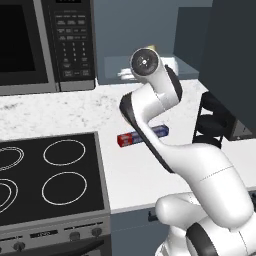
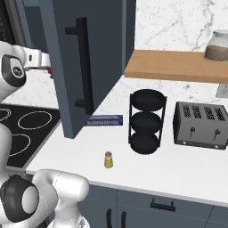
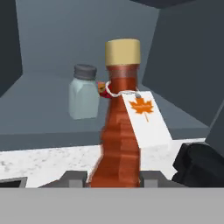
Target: Put the shaker and condiment bottle from the counter next to their counterparts in the cabinet.
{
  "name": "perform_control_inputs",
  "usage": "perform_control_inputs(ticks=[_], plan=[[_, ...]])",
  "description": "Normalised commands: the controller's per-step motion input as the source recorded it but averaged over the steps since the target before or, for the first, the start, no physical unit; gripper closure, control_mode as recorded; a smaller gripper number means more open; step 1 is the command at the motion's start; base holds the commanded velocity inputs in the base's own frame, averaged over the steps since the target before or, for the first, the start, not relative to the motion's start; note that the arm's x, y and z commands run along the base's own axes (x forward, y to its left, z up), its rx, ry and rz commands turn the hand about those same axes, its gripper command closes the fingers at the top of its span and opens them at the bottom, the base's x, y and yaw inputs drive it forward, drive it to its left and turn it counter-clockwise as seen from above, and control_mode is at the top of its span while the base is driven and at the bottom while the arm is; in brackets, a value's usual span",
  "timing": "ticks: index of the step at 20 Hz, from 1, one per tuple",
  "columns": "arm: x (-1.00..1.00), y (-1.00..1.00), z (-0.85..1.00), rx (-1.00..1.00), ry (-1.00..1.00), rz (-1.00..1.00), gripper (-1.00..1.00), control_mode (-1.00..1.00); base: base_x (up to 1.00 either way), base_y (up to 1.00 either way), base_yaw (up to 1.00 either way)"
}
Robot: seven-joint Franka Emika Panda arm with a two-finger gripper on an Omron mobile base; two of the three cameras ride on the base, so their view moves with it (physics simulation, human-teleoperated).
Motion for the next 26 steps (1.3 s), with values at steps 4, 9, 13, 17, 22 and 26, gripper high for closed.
perform_control_inputs(ticks=[4,9,13,17,22,26], plan=[[-0.39,0.0,0.73,0.0,-0.32,0.04,1.0,-1.0,0.0,0.0,0.0],[0.0,-0.41,0.44,0.0,-0.19,0.03,1.0,-1.0,0.0,0.0,0.0],[0.03,-0.5,0.35,0.01,-0.07,0.04,1.0,-1.0,0.0,0.0,0.0],[0.14,-0.31,0.09,0.03,0.0,0.07,1.0,-1.0,0.0,0.0,0.0],[0.23,-0.35,0.0,0.08,0.0,0.08,1.0,-1.0,0.0,0.0,0.0],[0.29,-0.26,0.0,0.08,0.0,0.11,1.0,-1.0,0.0,0.0,0.0]])
